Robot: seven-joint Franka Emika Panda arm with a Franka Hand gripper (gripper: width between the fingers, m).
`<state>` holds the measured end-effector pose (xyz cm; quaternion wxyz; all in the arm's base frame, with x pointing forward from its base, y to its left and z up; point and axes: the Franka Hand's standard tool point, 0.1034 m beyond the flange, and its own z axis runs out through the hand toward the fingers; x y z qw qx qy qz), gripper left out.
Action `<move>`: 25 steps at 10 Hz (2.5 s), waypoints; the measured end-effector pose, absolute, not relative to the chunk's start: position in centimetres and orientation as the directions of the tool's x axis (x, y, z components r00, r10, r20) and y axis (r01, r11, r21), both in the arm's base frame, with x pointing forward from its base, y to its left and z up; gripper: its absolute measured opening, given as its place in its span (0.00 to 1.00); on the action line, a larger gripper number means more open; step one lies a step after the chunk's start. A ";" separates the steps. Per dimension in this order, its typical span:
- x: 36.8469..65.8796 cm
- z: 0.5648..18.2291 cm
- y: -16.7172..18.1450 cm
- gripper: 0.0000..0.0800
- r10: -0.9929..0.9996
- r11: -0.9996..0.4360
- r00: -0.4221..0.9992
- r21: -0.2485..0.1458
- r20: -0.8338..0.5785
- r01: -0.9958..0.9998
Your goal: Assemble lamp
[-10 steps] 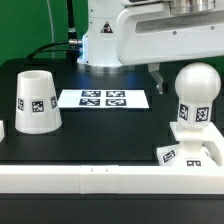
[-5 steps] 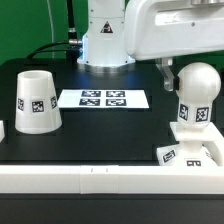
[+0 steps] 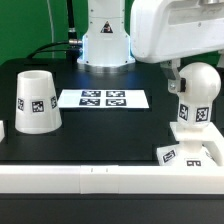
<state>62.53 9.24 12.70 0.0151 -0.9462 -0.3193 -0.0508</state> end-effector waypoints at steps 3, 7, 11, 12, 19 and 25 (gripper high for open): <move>62.7 12.8 9.3 0.87 0.814 -0.580 0.575 0.059 0.083 0.812; 62.5 12.4 10.0 0.87 0.961 -0.275 0.274 0.088 0.023 0.957; 62.4 12.2 9.7 0.87 1.000 0.007 -0.005 0.085 -0.029 0.996; 62.4 12.2 9.6 0.87 0.996 0.086 -0.082 0.082 -0.042 0.993; 62.4 12.0 9.2 0.72 0.990 0.136 -0.133 0.078 -0.052 0.988; 62.3 12.0 9.2 0.72 0.953 -0.303 0.304 0.082 -0.004 0.950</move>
Offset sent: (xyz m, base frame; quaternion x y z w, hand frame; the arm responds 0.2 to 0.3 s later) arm 0.0068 0.0101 0.0102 -0.0170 -0.0228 -0.2071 0.9779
